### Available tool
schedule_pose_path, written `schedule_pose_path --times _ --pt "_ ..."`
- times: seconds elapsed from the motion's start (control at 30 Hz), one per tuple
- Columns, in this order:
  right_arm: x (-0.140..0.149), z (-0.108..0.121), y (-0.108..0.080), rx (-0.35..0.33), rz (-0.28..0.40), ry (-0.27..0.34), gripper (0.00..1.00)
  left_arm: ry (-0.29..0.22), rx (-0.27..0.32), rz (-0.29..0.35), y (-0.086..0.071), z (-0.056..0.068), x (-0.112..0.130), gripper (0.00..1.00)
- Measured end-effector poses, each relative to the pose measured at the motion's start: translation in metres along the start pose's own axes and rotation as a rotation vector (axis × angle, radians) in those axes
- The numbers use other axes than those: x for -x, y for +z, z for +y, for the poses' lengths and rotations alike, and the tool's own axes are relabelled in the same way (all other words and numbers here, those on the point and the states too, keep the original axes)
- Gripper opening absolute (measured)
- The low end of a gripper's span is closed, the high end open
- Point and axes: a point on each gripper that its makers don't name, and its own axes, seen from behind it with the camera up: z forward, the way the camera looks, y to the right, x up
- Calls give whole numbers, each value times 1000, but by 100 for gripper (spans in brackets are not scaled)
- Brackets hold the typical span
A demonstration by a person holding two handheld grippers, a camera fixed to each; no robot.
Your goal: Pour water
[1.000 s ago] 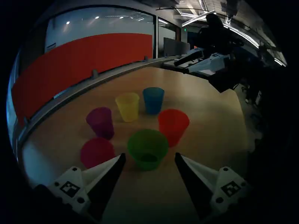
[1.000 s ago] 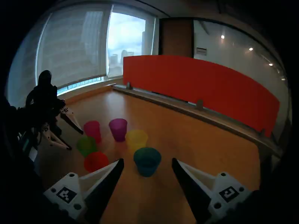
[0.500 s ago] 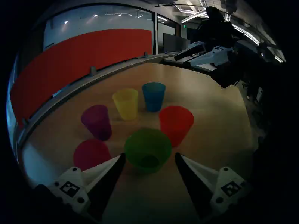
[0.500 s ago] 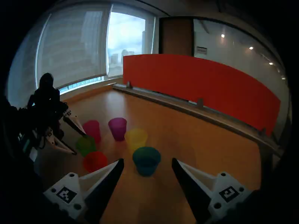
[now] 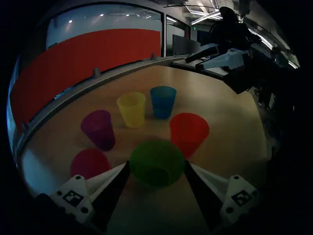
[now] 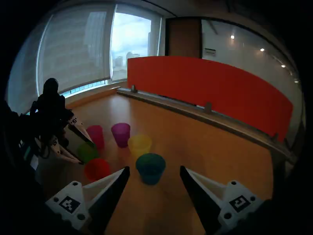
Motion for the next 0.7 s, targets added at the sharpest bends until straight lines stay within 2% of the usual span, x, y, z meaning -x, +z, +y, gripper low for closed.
schedule_pose_path --times 0.47,0.6,0.7 --pt "-1 1 -1 4 2 -1 99 8 3 -7 6 1 2 98" --pt "-2 1 -2 3 3 -1 99 -1 9 -3 6 2 1 89" --pt "-1 0 -2 3 1 -2 99 0 12 -3 6 3 1 88"
